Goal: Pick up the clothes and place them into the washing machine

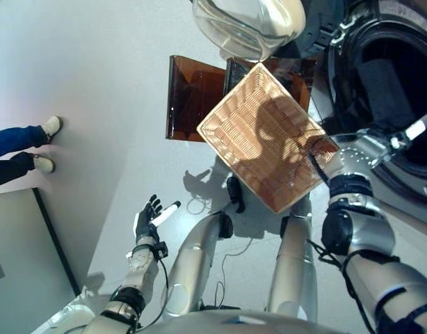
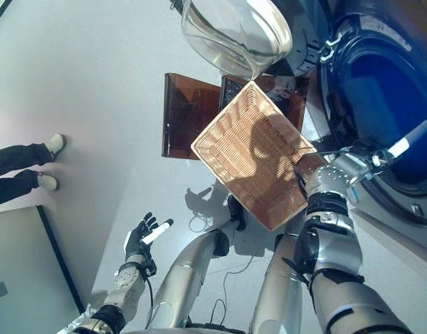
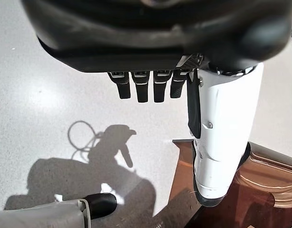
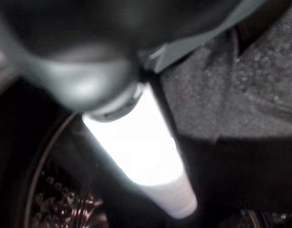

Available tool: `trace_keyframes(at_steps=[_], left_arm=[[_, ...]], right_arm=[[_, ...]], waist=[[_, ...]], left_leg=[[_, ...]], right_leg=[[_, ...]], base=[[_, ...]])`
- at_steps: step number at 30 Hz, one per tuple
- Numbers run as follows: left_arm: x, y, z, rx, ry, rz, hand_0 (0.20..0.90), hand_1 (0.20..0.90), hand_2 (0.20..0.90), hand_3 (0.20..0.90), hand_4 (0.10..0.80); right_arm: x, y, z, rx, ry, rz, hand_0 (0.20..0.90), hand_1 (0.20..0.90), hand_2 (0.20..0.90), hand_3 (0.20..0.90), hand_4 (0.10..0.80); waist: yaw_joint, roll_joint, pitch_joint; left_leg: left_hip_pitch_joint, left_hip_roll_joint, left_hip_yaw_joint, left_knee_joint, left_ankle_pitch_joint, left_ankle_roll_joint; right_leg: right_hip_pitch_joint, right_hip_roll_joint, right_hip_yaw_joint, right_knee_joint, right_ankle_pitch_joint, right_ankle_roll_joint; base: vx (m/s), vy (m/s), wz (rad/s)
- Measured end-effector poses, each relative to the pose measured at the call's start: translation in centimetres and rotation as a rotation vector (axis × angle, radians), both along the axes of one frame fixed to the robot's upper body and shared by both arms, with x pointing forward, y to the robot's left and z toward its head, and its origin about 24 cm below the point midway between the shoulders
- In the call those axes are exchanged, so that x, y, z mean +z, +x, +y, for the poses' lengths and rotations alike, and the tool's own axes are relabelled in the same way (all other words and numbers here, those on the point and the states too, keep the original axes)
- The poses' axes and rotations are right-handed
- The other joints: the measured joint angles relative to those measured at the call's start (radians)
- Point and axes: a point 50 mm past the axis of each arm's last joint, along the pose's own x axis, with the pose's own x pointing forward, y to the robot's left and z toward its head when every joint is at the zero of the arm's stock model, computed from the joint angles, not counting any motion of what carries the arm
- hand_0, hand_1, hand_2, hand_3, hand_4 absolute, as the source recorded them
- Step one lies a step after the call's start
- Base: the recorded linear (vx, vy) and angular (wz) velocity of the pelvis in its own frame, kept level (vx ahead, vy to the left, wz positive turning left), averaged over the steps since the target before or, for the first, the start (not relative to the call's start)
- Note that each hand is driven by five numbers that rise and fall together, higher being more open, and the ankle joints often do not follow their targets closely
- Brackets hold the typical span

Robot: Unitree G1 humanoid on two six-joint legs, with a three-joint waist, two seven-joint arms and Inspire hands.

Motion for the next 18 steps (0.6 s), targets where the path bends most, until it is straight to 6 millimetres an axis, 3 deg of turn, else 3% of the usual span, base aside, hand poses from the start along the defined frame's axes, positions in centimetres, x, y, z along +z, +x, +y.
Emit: trace_keyframes(at_steps=[8, 18], left_arm=[[0.0, 0.0, 0.1, -0.006, 0.004, 0.000, 0.900, 0.900, 0.900, 0.900, 0.800], [0.2, 0.1, -0.2, -0.029, -0.008, -0.018, 0.900, 0.900, 0.900, 0.900, 0.800]], right_arm=[[4.1, -1.3, -3.9, -0.107, 0.011, -0.018, 0.200, 0.200, 0.200, 0.200, 0.300], [5.3, -1.3, -4.4, -0.114, 0.051, 0.017, 0.200, 0.200, 0.200, 0.200, 0.300]], waist=[[0.003, 0.000, 0.000], [0.018, 0.006, -0.003]], left_leg=[[0.000, -0.003, -0.002, -0.003, 0.000, 0.000], [-0.020, -0.004, 0.003, -0.018, 0.009, 0.007]], right_leg=[[-0.003, -0.003, 0.000, 0.005, -0.004, 0.005], [-0.034, -0.005, 0.009, 0.006, 0.000, 0.014]], base=[[0.013, -0.005, 0.01], [0.000, 0.000, 0.00]])
